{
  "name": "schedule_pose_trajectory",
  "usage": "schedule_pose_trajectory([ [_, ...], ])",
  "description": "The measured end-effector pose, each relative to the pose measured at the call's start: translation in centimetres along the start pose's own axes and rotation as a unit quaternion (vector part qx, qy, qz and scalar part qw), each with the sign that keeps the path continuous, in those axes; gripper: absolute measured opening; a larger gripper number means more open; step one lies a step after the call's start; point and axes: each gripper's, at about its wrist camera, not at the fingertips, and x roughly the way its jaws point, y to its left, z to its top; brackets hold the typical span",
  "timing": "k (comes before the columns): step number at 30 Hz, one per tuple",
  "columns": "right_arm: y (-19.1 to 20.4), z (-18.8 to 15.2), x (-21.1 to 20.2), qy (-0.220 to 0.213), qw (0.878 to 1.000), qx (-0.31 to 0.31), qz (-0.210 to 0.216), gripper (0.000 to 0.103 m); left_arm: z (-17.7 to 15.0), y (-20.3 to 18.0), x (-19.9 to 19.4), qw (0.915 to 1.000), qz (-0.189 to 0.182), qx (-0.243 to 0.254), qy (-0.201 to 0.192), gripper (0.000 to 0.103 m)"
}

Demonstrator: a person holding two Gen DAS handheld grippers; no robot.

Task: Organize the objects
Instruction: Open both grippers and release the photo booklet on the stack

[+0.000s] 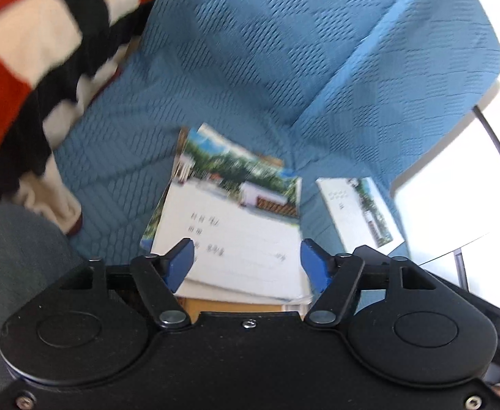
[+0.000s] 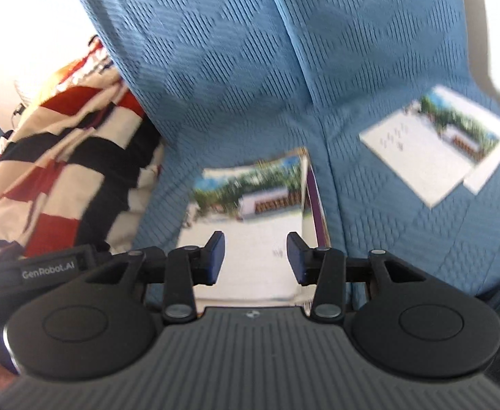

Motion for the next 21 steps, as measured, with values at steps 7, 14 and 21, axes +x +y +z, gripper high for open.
schedule_pose_trajectory([
  [7, 1.8, 2.0, -3.9, -0.045, 0.998, -0.038, 0.014, 0.044, 1.2, -3.2, -4.2, 0.9978, -0.009, 0.046, -0.048, 0.078],
  [14, 2.8, 3.0, -7.8, -0.081, 0.994, -0.067, 0.015, 0.044, 1.1, -5.3, -7.3, 0.9944, -0.006, 0.071, -0.078, 0.081],
  [21, 2.5, 2.2, -10.0, -0.092, 0.993, -0.071, -0.002, 0.044, 0.4, -6.4, -8.9, 0.9929, -0.012, 0.083, -0.084, 0.086],
])
